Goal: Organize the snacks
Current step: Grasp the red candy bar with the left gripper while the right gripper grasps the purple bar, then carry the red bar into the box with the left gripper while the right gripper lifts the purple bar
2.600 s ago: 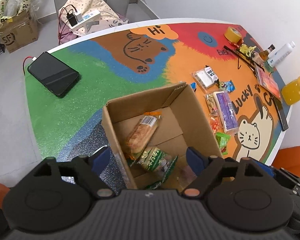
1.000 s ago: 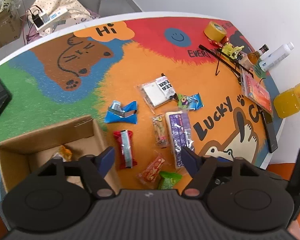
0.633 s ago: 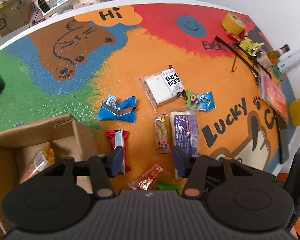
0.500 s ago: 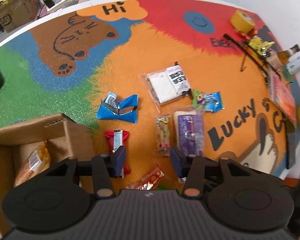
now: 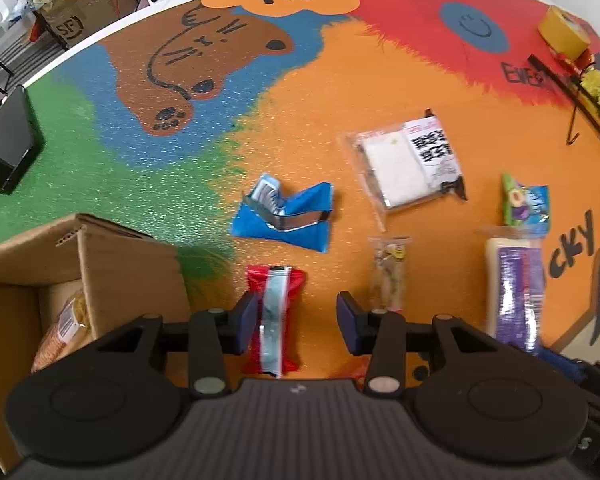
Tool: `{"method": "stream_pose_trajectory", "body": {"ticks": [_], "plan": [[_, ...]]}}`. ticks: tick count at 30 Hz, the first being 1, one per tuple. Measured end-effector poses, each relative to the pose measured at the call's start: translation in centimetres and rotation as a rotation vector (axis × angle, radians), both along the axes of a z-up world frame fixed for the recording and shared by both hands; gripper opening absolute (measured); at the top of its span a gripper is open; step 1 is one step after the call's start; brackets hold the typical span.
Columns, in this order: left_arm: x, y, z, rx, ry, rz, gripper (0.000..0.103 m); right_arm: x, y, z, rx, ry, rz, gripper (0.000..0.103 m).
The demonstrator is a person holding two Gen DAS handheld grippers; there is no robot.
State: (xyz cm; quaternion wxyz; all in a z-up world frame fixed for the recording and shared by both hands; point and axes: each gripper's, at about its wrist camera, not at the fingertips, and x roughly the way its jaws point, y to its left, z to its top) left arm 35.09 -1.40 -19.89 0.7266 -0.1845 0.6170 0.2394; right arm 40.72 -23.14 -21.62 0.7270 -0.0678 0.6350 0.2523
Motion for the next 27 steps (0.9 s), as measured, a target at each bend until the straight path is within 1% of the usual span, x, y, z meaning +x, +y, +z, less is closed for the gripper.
{"method": "stream_pose_trajectory", "body": {"ticks": [1, 2, 4, 5, 6, 7, 8, 9, 10, 11, 12, 14, 17, 19, 24, 27], "plan": [[0.0, 0.1, -0.3, -0.003, 0.009, 0.003, 0.044, 0.0, 0.3, 0.0, -0.010, -0.006, 0.008, 0.036], [0.0, 0.2, -0.6, -0.016, 0.018, 0.010, 0.043, 0.0, 0.5, 0.1, -0.021, -0.016, 0.016, 0.041], [-0.1, 0.6, -1.5, -0.044, 0.029, 0.033, 0.042, -0.1, 1.1, 0.3, -0.025, -0.034, 0.037, 0.044], [-0.1, 0.6, -1.7, -0.048, 0.031, 0.038, 0.041, -0.1, 1.5, 0.3, -0.026, -0.041, 0.044, 0.048], [-0.2, 0.6, -1.6, -0.038, 0.015, 0.040, 0.040, -0.1, 1.8, 0.3, -0.030, -0.048, 0.046, 0.051], [-0.2, 0.5, -1.6, -0.031, 0.012, 0.034, 0.038, -0.1, 2.2, 0.2, -0.035, -0.058, 0.050, 0.056], [-0.2, 0.5, -1.6, -0.032, 0.007, 0.032, 0.033, -0.1, 2.5, 0.0, -0.044, -0.065, 0.059, 0.057], [-0.2, 0.5, -1.5, -0.034, 0.006, 0.035, 0.029, -0.2, 2.9, -0.4, -0.061, -0.067, 0.071, 0.057], [-0.2, 0.5, -1.4, -0.035, 0.003, 0.033, 0.019, -0.2, 3.2, -0.7, -0.075, -0.066, 0.076, 0.055], [-0.3, 0.7, -1.4, -0.041, 0.002, 0.033, 0.019, -0.2, 3.4, -1.0, -0.086, -0.058, 0.074, 0.044], [-0.4, 0.8, -1.3, -0.052, 0.001, 0.036, 0.019, -0.1, 3.4, -1.2, -0.092, -0.047, 0.065, 0.036], [-0.9, 1.2, -1.2, -0.081, -0.004, 0.051, 0.018, -0.2, 3.6, -0.9, -0.079, -0.040, 0.075, 0.031], [-1.5, 0.9, -0.3, -0.075, -0.028, 0.035, 0.018, -0.4, 3.5, -0.4, -0.068, -0.031, 0.051, 0.029], [-2.0, 0.9, 0.2, -0.094, -0.041, 0.033, 0.018, -0.8, 3.3, 0.2, -0.057, -0.028, 0.029, 0.028], [-3.2, 0.8, 1.9, -0.128, -0.090, 0.011, 0.018, -2.3, 3.5, 2.5, -0.047, -0.060, 0.000, 0.027], [-3.8, 0.4, 3.5, -0.142, -0.134, -0.015, 0.018, -3.3, 3.9, 3.7, -0.040, -0.082, -0.017, 0.027]]}}
